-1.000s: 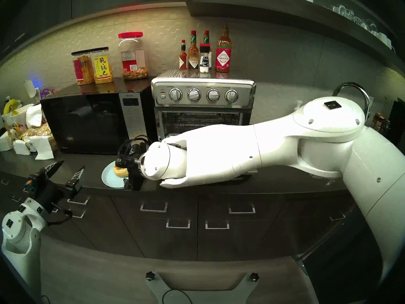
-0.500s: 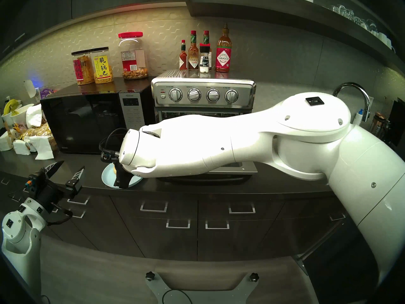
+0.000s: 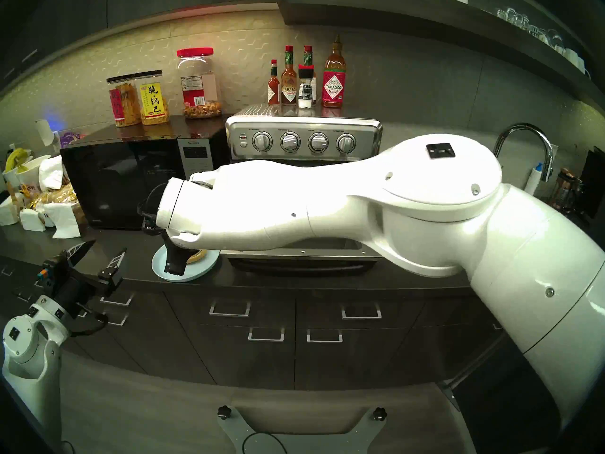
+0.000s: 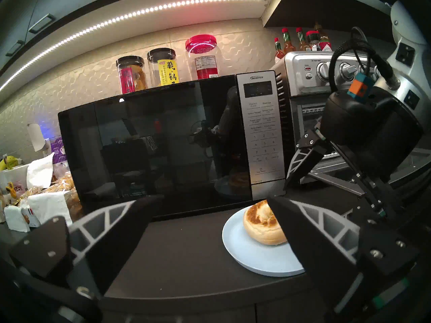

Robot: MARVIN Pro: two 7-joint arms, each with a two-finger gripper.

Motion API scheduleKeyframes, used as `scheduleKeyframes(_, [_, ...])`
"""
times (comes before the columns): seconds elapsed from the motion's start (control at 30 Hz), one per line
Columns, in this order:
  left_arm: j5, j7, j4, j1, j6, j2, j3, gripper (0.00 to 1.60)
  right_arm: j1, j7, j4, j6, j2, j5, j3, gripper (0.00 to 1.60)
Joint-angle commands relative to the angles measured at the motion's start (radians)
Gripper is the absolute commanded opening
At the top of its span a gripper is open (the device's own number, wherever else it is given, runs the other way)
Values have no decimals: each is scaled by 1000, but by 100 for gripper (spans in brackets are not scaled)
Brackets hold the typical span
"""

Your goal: Open the oven and place the bagel inside on the rack

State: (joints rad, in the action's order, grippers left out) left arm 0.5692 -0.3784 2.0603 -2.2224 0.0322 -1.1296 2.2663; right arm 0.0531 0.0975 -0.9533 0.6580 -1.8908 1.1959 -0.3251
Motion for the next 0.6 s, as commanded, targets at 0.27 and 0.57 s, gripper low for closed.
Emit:
scheduleKeyframes(0.27, [-2, 1, 21, -1, -2, 1, 8, 160, -108, 28, 243, 38, -116, 26, 41, 160])
scheduleKeyframes(0.57, [-2, 1, 21, -1, -2, 1, 8, 160, -140, 63, 304, 36, -116, -16, 76, 160])
